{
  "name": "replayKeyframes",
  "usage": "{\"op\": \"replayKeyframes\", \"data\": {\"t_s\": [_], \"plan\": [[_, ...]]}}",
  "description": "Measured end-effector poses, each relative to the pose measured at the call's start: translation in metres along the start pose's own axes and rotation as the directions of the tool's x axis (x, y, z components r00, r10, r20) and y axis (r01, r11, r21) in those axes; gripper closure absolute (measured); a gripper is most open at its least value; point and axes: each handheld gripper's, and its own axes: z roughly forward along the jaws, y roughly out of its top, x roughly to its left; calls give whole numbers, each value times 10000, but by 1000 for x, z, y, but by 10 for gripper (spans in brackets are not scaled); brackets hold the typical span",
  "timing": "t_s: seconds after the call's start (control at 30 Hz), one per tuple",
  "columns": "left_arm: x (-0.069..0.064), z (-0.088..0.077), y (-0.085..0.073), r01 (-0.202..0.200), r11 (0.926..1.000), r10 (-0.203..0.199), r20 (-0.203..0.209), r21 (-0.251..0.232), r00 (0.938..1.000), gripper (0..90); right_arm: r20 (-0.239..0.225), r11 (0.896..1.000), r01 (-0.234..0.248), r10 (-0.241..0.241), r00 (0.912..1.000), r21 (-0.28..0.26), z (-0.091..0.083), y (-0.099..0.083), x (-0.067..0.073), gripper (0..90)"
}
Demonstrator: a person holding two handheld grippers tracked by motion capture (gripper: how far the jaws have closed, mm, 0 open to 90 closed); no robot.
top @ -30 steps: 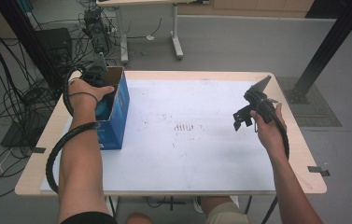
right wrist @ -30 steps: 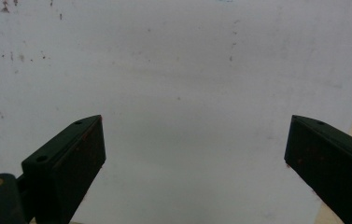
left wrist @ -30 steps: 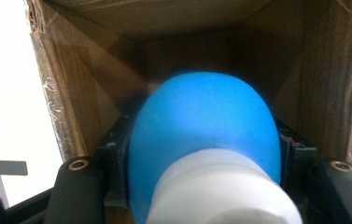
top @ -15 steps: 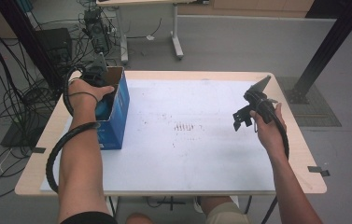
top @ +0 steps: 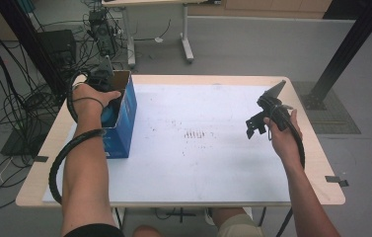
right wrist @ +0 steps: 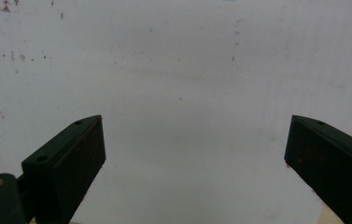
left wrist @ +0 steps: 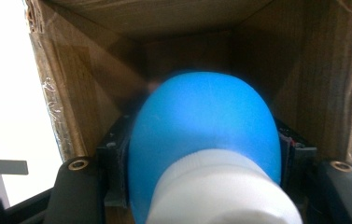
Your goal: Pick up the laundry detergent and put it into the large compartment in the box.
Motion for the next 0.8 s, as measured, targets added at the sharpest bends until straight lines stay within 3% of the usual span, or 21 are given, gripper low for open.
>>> {"op": "replayKeyframes", "data": {"t_s": [0.8], "plan": [[0,0,0,-2,10000,2,7,-1,10000,373,28,10000,27,-27,10000,-23,0,-1,1,53]]}}
